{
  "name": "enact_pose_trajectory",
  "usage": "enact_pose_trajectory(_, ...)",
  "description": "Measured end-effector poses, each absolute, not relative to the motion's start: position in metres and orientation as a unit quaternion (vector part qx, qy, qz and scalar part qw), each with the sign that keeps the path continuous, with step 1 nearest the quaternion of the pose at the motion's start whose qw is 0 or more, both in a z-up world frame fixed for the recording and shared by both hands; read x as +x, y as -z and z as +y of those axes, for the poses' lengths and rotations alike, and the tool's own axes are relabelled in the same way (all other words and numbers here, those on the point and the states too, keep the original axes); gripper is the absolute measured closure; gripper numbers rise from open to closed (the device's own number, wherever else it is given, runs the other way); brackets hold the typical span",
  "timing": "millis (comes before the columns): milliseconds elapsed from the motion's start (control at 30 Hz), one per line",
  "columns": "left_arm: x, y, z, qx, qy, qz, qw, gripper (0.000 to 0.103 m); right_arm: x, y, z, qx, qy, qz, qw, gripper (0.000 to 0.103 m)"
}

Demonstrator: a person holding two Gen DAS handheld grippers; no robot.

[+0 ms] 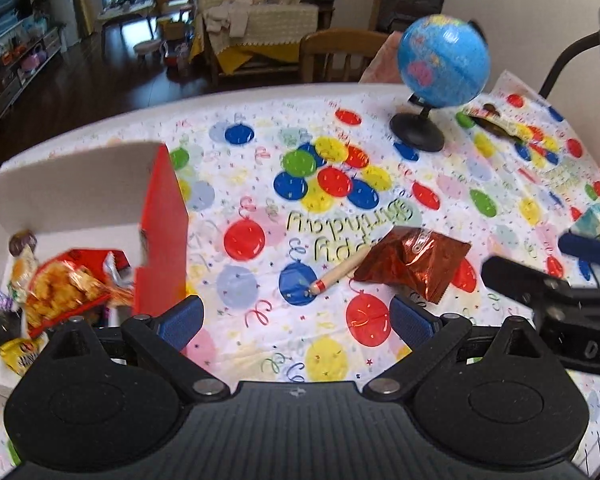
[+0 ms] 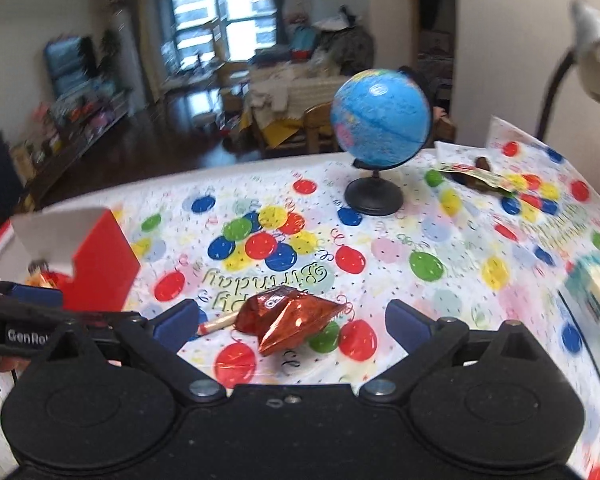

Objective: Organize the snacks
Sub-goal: 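Withdraw both tools from the box toward the brown packet and wooden stick, then grasp the brown packet with the right tool while the left tool grasps the wooden stick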

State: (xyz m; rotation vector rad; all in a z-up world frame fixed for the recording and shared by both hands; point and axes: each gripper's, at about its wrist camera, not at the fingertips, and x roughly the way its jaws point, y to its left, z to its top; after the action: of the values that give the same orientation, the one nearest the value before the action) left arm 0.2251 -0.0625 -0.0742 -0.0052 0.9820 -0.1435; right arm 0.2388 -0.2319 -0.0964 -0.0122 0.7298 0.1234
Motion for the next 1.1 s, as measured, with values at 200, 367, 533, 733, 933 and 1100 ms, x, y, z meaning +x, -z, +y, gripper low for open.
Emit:
enact_pose_trajectory(200, 0.241, 0.096, -0.058, -0.032, 0.017, 0.502, 0.864, 0.003, 0.282, 0.112, -0.23, -0.035, -0.104, 0.378, 0.919, 0.006)
enact_pose_trajectory(367, 0.241, 0.092, -0.051, -0.046, -0.019, 0.485, 0.873, 0.003, 0.31, 0.126, -0.23, -0.04, -0.13, 0.394, 0.909, 0.006)
enact_pose_trajectory(533, 0.241, 0.089, -0.042, -0.067, -0.048, 0.471, 0.878, 0.003, 0.328, 0.146, -0.225, -0.059, -0.147, 0.418, 0.894, 0.009)
enact_pose_trajectory(733, 0.245, 0.093, -0.05, -0.035, -0.03, 0.474, 0.879, 0.003, 0.328, 0.168, -0.219, -0.097, -0.168, 0.447, 0.874, 0.017)
enact_pose_trajectory(933, 0.251, 0.097, -0.064, -0.003, 0.029, 0.48, 0.877, 0.003, 0.321, 0.177, -0.227, -0.094, -0.156, 0.456, 0.871, 0.034)
enact_pose_trajectory(1100, 0.256, 0.103, -0.081, 0.047, 0.065, 0.486, 0.87, 0.003, 0.312, 0.175, -0.237, -0.068, -0.147, 0.447, 0.88, 0.047)
